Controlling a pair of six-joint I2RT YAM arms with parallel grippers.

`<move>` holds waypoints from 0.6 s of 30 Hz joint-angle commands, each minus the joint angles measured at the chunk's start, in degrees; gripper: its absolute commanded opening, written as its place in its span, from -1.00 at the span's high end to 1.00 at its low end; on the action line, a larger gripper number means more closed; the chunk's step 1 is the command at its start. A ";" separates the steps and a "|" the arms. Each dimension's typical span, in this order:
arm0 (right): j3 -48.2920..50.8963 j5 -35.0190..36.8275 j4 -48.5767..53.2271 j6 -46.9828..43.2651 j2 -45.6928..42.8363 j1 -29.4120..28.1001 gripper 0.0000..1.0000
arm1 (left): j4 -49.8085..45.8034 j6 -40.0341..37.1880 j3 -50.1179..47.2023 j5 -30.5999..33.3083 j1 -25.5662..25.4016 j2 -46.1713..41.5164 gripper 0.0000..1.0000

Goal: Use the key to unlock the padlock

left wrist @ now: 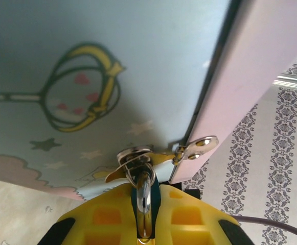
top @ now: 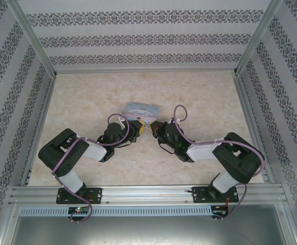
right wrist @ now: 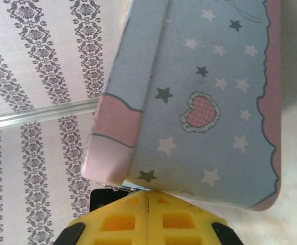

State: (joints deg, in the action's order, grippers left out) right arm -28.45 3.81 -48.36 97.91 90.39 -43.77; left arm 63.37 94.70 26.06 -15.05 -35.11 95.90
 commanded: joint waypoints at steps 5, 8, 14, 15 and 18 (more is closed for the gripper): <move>-2.41 -2.81 -6.47 6.23 3.73 -1.51 1.00 | 2.78 -2.16 2.05 -7.80 -1.80 -3.05 1.00; -2.66 -2.84 -6.84 6.29 4.01 -1.75 1.00 | 2.38 -2.34 2.32 -8.06 -1.81 -3.08 1.00; -4.51 -4.03 -6.24 4.83 3.86 -2.44 1.00 | 2.19 -2.30 2.51 -8.08 -1.80 -2.90 1.00; -4.51 -3.91 -6.14 4.79 3.67 -2.65 1.00 | 2.27 -2.25 2.61 -8.15 -1.84 -2.90 1.00; -3.99 -3.52 -5.96 5.18 2.90 -3.03 1.00 | 2.19 -2.18 2.63 -8.00 -1.82 -2.96 1.00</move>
State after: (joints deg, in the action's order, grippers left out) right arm -29.39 3.68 -51.03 103.18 93.54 -44.21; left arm 60.84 94.04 26.28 -13.63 -34.74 95.18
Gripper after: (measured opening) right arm 0.064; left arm 0.098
